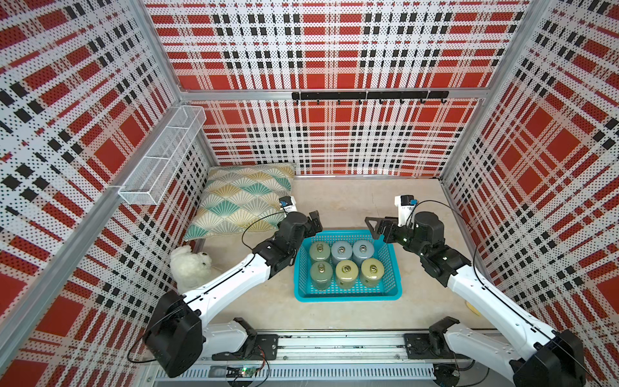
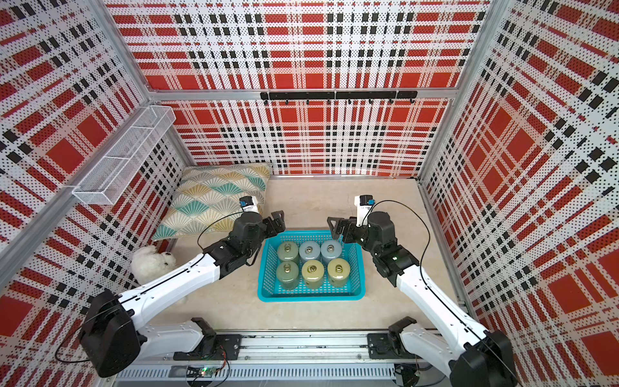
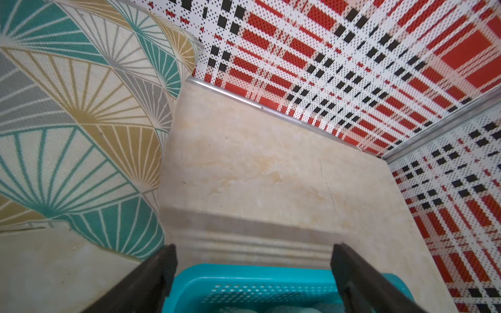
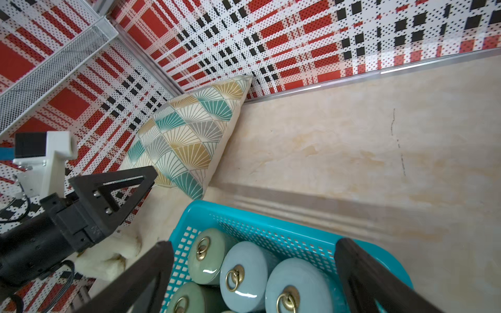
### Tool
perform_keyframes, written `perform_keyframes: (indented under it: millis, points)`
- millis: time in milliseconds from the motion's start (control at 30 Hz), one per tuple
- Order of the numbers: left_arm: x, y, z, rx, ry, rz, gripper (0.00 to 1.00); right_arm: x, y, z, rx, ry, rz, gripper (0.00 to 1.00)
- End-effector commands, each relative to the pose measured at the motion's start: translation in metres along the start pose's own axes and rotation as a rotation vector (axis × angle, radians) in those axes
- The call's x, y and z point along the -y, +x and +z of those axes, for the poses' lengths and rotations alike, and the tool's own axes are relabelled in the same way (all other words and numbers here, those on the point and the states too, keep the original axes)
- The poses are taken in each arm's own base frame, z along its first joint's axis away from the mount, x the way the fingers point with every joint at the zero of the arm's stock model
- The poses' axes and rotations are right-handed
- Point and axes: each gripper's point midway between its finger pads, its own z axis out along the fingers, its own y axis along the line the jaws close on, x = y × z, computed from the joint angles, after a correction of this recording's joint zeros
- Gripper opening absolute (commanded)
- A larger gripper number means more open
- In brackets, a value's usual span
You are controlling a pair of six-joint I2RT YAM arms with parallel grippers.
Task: Take the tea canister out of the basket
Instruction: Pick up the tea canister from the basket.
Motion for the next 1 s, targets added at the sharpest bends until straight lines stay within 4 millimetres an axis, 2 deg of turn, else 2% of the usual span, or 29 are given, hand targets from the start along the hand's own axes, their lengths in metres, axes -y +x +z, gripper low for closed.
perform_keyframes:
  millis: [0, 133, 233, 367, 467, 600, 633, 967]
  points:
    - [-0.004, 0.013, -0.004, -0.075, -0.023, 0.076, 0.99, -0.02, 0.012, 0.002, -0.062, -0.084, -0.036, 1.0]
    - [0.0, 0.019, -0.008, -0.122, -0.002, 0.13, 0.99, -0.036, 0.02, 0.005, -0.101, -0.12, -0.079, 1.0]
    - [0.004, 0.027, -0.01, -0.177, 0.026, 0.192, 0.99, -0.052, 0.018, 0.008, -0.109, -0.152, -0.092, 1.0]
    - [0.002, 0.042, -0.008, -0.262, 0.022, 0.261, 1.0, -0.057, 0.014, 0.01, -0.105, -0.163, -0.096, 1.0]
    - [0.005, 0.056, -0.004, -0.333, 0.042, 0.294, 0.99, -0.059, 0.013, 0.007, -0.098, -0.167, -0.098, 1.0]
    - [0.006, 0.082, 0.004, -0.445, 0.057, 0.331, 0.87, -0.062, 0.009, 0.001, -0.083, -0.176, -0.104, 1.0]
    - [0.005, 0.088, 0.005, -0.475, 0.055, 0.338, 0.86, -0.051, 0.034, -0.002, -0.187, -0.146, -0.131, 1.0]
    - [0.003, 0.116, 0.007, -0.587, 0.052, 0.391, 0.89, -0.044, 0.031, -0.003, -0.17, -0.101, -0.122, 1.0]
